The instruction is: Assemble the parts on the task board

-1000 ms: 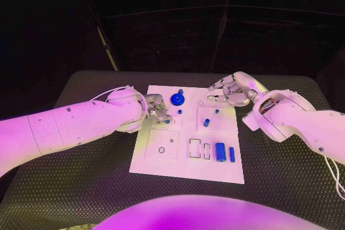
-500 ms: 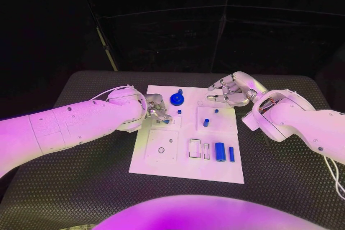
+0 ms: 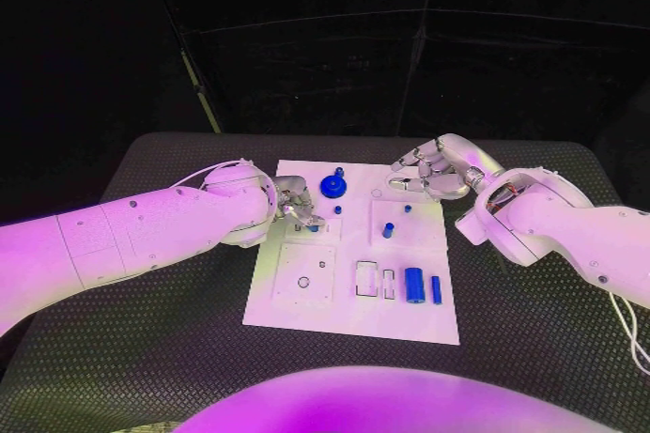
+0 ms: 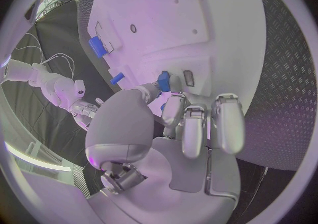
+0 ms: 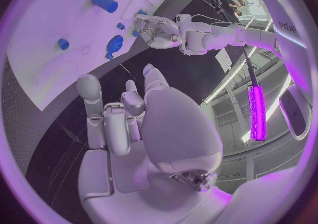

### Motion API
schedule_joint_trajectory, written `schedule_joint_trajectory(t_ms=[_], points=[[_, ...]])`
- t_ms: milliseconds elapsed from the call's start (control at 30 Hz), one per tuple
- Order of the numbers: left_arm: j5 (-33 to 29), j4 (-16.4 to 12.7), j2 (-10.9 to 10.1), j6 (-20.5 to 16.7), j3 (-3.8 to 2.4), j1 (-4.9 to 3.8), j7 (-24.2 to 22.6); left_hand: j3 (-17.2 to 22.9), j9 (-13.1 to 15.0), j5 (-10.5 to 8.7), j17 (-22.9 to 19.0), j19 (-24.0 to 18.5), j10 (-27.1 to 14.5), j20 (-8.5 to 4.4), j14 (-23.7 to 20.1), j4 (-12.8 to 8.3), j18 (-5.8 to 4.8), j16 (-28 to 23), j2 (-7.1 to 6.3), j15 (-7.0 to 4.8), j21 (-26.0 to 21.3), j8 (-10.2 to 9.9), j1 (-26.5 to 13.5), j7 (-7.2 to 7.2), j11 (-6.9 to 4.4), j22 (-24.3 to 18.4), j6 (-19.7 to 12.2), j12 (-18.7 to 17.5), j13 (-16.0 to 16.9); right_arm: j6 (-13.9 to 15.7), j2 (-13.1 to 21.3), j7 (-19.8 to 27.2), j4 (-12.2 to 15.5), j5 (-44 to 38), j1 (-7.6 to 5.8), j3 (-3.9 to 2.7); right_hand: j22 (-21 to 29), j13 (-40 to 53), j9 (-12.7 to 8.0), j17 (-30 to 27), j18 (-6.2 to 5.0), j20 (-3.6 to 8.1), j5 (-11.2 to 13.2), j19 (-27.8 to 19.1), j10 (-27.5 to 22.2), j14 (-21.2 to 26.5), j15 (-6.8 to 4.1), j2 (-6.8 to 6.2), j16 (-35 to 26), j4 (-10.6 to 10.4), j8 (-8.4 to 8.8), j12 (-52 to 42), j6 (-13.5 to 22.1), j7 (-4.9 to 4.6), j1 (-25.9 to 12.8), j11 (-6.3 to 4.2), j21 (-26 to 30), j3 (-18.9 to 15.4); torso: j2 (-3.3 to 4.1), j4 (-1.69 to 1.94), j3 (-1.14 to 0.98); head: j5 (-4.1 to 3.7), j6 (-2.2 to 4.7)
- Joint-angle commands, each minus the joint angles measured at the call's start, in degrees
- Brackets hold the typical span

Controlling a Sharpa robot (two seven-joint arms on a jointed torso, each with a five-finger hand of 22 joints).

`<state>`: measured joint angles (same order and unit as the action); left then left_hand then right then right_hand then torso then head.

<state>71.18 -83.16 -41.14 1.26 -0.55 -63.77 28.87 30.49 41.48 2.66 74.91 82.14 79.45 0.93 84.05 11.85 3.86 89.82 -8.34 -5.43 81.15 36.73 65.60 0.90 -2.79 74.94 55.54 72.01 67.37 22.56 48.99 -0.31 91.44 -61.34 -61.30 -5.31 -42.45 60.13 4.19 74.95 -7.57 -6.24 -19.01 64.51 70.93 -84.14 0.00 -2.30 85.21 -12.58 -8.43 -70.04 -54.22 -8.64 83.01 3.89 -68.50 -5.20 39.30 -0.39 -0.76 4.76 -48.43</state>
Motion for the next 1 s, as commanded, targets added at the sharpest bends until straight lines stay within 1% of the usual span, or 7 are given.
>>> schedule_joint_trajectory(t_ms=[33, 200, 433, 533, 667, 933, 1000], points=[[0.15, 0.12, 0.17, 2.13, 0.32, 0.37, 0.77, -0.65, 0.13, 0.12, 15.09, 0.35, 0.47, -0.12, 5.95, 0.17, -0.69, 0.18, 0.04, -0.30, 0.35, -0.05, -0.90, -0.13, -0.15, 1.65, 0.55, 0.26, 0.13, -0.17, -0.01, 0.42, 0.11, -0.14, -0.08, -0.04, 0.07, -0.09, -0.02, 3.43, -0.95, 0.40, -0.36, 0.00, 0.29, -3.34, -0.45, 0.46, -0.32, -0.07, -0.16, 0.12, -0.35, -0.06, 0.09, -0.14, 0.27, -0.18, 0.00, 0.01, -0.01, -0.02, -0.09], [0.15, 0.07, 0.21, 2.32, 0.31, 0.35, 0.80, -1.99, 0.25, 0.13, 15.09, 0.45, 0.68, -0.21, 5.95, 0.91, -0.72, 0.18, -0.27, -0.38, 0.40, 0.04, -2.07, -0.22, -0.23, 1.79, 0.89, 0.46, 0.35, -0.18, 0.03, 0.41, 0.12, -0.14, -0.08, -0.04, 0.12, -0.14, -0.02, 3.41, -0.96, 0.41, -0.36, -0.01, 0.26, -3.34, -0.45, 0.45, -0.33, -0.09, -0.17, 0.15, -0.35, -0.06, 0.07, -0.14, 0.30, -0.22, -0.03, 0.05, -0.03, -0.03, -0.23], [0.16, 0.22, 0.27, 2.37, 0.31, 0.29, 0.86, -2.65, 0.33, 0.13, 15.09, 0.54, 0.75, -0.25, 5.95, 1.24, -0.74, 0.18, -0.45, -0.42, 0.46, 0.09, -2.53, -0.29, -0.29, 1.92, 1.04, 0.49, 0.36, -0.16, -0.03, 0.42, 0.08, -0.14, -0.08, -0.04, 0.12, -0.14, -0.02, 3.41, -0.96, 0.41, -0.36, -0.01, 0.26, -3.34, -0.45, 0.45, -0.33, -0.09, -0.17, 0.15, -0.35, -0.06, 0.07, -0.14, 0.30, -0.22, -0.02, 0.07, -0.04, -0.03, -0.21], [0.16, 0.42, 0.40, 2.35, 0.30, 0.27, 0.88, -2.82, 0.35, 0.13, 15.09, 0.56, 0.77, -0.26, 5.95, 1.35, -0.75, 0.18, -0.44, -0.44, 0.47, 0.10, -2.65, -0.31, -0.30, 1.96, 1.08, 0.50, 0.37, -0.15, -0.05, 0.43, 0.08, -0.14, -0.08, -0.04, 0.15, -0.15, -0.02, 3.39, -0.97, 0.41, -0.36, -0.03, 0.25, -3.33, -0.46, 0.45, -0.34, -0.09, -0.18, 0.16, -0.35, -0.06, 0.06, -0.14, 0.31, -0.24, -0.02, 0.04, -0.01, -0.02, -0.21], [0.16, 0.72, 0.62, 2.34, 0.29, 0.25, 0.88, -3.17, 0.39, 0.13, 15.09, 0.57, 0.81, -0.29, 5.95, 1.61, -0.75, 0.18, -0.40, -0.46, 0.47, 0.13, -2.92, -0.34, -0.33, 1.97, 1.18, 0.51, 0.36, -0.12, -0.05, 0.43, 0.09, -0.14, -0.08, -0.04, 0.23, -0.20, -0.03, 3.34, -0.98, 0.41, -0.36, -0.06, 0.23, -3.32, -0.46, 0.45, -0.37, -0.12, -0.18, 0.19, -0.34, -0.06, 0.03, -0.14, 0.35, -0.27, -0.01, 0.00, -0.03, -0.01, -0.18], [0.16, 1.29, 1.13, 2.32, 0.27, 0.19, 0.89, -4.31, 0.53, 0.13, 15.09, 0.69, 0.91, -0.36, 5.95, 2.57, -0.79, 0.18, -0.15, -0.52, 0.53, 0.19, -3.84, -0.40, -0.39, 2.15, 1.40, 0.55, 0.36, -0.10, -0.06, 0.43, 0.09, -0.14, -0.08, -0.04, 0.41, -0.30, -0.03, 3.24, -1.01, 0.42, -0.35, -0.15, 0.16, -3.30, -0.46, 0.44, -0.42, -0.16, -0.18, 0.25, -0.34, -0.06, -0.02, -0.14, 0.44, -0.31, 0.02, 0.02, 0.01, -0.06, -0.15], [0.16, 1.44, 1.30, 2.36, 0.26, 0.17, 0.89, -4.60, 0.56, 0.13, 15.09, 0.73, 0.94, -0.37, 5.95, 2.80, -0.80, 0.18, -0.07, -0.53, 0.56, 0.20, -4.06, -0.40, -0.40, 2.21, 1.45, 0.57, 0.38, -0.11, -0.08, 0.43, 0.08, -0.14, -0.08, -0.04, 0.41, -0.30, -0.03, 3.24, -1.01, 0.42, -0.35, -0.15, 0.16, -3.30, -0.46, 0.44, -0.42, -0.16, -0.18, 0.25, -0.34, -0.06, -0.02, -0.14, 0.44, -0.31, 0.04, 0.03, -0.01, -0.06, -0.17]])
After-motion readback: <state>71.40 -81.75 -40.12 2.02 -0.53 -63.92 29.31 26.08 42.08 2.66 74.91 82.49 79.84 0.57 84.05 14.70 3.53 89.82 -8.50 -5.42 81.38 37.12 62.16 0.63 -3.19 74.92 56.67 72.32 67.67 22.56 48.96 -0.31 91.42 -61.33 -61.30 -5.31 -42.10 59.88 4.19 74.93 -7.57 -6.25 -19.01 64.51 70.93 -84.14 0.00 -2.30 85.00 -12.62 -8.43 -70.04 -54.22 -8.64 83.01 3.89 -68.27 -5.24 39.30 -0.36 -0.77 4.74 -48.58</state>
